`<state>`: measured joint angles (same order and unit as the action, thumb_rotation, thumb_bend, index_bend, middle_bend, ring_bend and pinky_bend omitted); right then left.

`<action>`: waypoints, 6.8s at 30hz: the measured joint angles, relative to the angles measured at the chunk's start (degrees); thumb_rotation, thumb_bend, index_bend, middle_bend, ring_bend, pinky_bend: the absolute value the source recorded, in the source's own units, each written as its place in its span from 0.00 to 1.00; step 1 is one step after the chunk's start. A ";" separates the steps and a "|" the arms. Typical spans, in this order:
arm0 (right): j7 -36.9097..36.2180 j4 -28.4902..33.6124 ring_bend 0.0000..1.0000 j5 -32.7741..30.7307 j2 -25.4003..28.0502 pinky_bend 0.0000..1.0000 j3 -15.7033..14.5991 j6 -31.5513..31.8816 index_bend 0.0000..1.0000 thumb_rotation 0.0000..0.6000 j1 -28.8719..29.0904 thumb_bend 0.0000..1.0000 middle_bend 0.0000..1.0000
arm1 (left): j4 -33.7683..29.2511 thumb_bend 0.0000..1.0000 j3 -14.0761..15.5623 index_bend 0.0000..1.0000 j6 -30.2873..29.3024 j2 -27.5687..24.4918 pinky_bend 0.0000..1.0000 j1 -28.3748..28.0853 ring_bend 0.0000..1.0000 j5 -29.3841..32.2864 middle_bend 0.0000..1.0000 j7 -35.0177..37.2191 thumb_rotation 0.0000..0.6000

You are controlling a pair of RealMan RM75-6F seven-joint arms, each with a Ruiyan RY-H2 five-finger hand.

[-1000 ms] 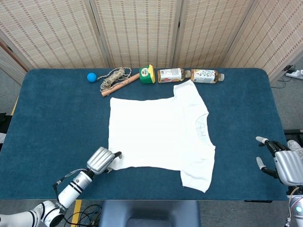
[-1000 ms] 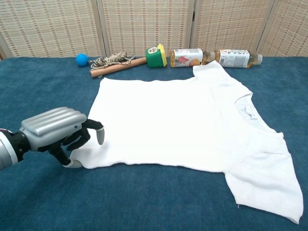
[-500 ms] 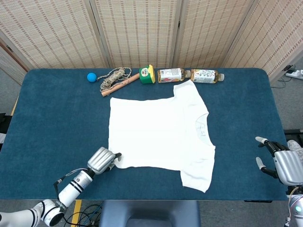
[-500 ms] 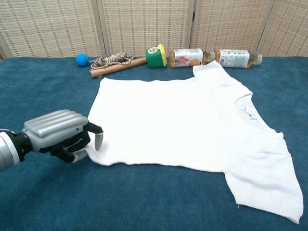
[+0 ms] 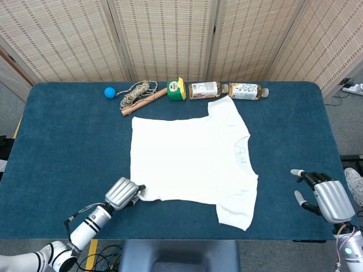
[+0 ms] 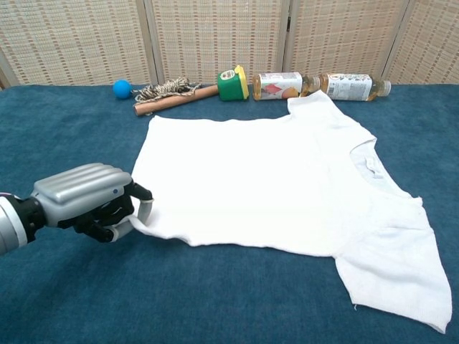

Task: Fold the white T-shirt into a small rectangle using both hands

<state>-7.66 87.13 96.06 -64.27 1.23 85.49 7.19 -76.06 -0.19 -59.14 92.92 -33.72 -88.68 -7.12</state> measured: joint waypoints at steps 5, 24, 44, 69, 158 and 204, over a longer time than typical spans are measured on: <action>5.03 -3.74 0.70 3.78 -3.05 0.72 -0.69 -0.92 0.39 1.00 2.01 0.23 0.68 | -1.30 0.58 -0.30 0.60 0.49 -0.48 0.94 -0.10 0.83 1.23 0.89 0.69 1.00; 6.87 -20.34 0.91 6.09 -18.24 0.97 -5.06 -14.33 0.45 1.00 10.56 0.10 0.87 | -2.04 0.58 0.02 0.60 0.29 -0.81 0.94 0.66 0.83 3.21 0.89 1.27 1.00; 3.75 -27.71 0.92 4.83 -22.89 0.98 -6.48 -16.37 0.48 1.00 13.97 0.18 0.88 | -1.75 0.58 -0.38 0.60 0.33 -0.64 0.94 0.75 0.83 4.32 0.89 1.70 1.00; 3.71 -27.95 0.93 4.25 -22.94 0.99 -9.02 -16.76 0.64 1.00 14.76 0.45 0.90 | -3.14 0.58 0.37 0.60 -0.48 -1.52 0.94 1.29 0.83 3.56 0.89 2.91 1.00; 11.47 -0.48 0.96 -0.13 -10.68 1.00 -2.86 -10.97 0.85 1.00 10.76 0.60 0.97 | -10.05 0.58 -5.18 0.60 11.52 -16.04 0.94 -2.16 0.82 12.70 0.89 7.43 1.00; 13.32 -10.68 0.96 -4.37 -21.63 1.00 2.10 -15.08 0.85 1.00 17.97 0.60 0.97 | 7.64 0.57 -7.42 0.43 20.96 -5.84 0.94 -11.79 0.81 37.42 0.88 -5.13 1.00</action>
<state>5.66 76.45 91.69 -85.90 3.34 70.41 25.16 -68.41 -7.60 -38.18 87.08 -45.51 -51.25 -12.25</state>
